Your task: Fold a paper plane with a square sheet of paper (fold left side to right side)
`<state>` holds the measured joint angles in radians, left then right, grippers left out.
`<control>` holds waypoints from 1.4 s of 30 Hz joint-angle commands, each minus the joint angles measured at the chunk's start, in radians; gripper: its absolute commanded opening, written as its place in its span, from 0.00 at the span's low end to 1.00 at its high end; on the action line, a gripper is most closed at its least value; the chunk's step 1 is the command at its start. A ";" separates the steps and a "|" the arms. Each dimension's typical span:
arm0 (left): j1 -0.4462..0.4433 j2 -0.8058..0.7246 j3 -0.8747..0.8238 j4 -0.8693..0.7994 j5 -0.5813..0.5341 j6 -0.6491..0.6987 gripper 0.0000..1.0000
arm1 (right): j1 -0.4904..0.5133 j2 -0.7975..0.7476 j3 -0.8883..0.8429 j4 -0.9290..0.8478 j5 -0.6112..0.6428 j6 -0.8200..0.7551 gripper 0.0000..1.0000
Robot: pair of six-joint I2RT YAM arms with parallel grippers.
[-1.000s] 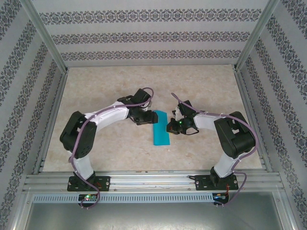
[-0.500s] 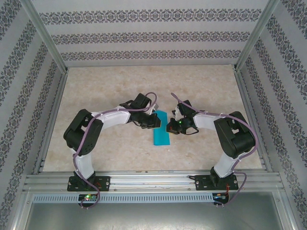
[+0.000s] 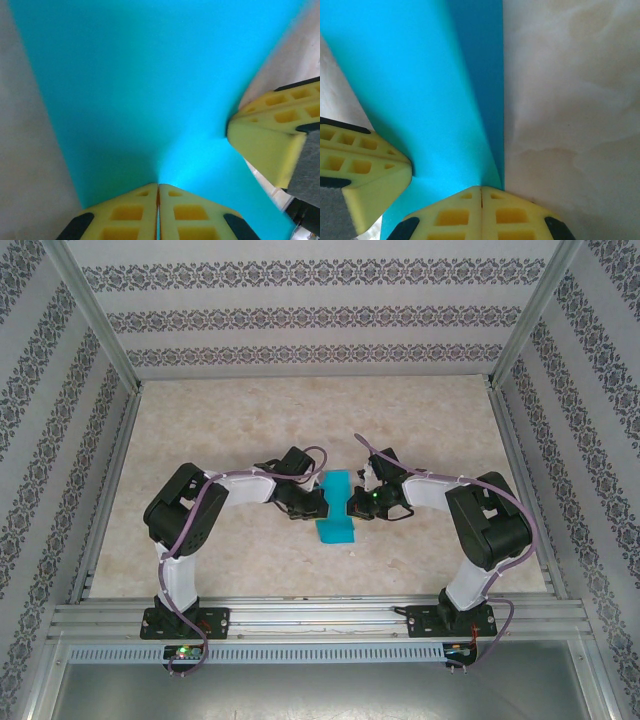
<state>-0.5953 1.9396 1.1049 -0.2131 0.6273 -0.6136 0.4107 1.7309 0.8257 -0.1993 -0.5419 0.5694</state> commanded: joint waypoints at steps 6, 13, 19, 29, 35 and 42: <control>0.046 0.005 -0.058 0.025 -0.031 0.011 0.09 | 0.005 0.059 -0.020 -0.133 0.141 -0.031 0.00; 0.091 -0.024 -0.120 0.040 -0.025 0.012 0.09 | 0.004 0.059 -0.023 -0.136 0.144 -0.034 0.00; 0.129 -0.086 -0.172 0.037 -0.027 0.025 0.07 | 0.002 0.055 -0.022 -0.136 0.142 -0.035 0.00; 0.079 -0.177 -0.119 0.055 0.051 0.019 0.05 | 0.002 0.050 -0.016 -0.131 0.130 -0.031 0.00; 0.017 -0.092 -0.034 0.077 0.079 -0.001 0.05 | 0.005 0.052 -0.020 -0.126 0.131 -0.026 0.00; -0.003 -0.017 0.002 0.038 0.065 0.012 0.05 | 0.007 0.050 -0.020 -0.127 0.131 -0.028 0.00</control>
<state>-0.5900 1.8931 1.0870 -0.1436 0.6849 -0.6094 0.4107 1.7351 0.8371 -0.2173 -0.5327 0.5503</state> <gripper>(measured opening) 0.058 0.057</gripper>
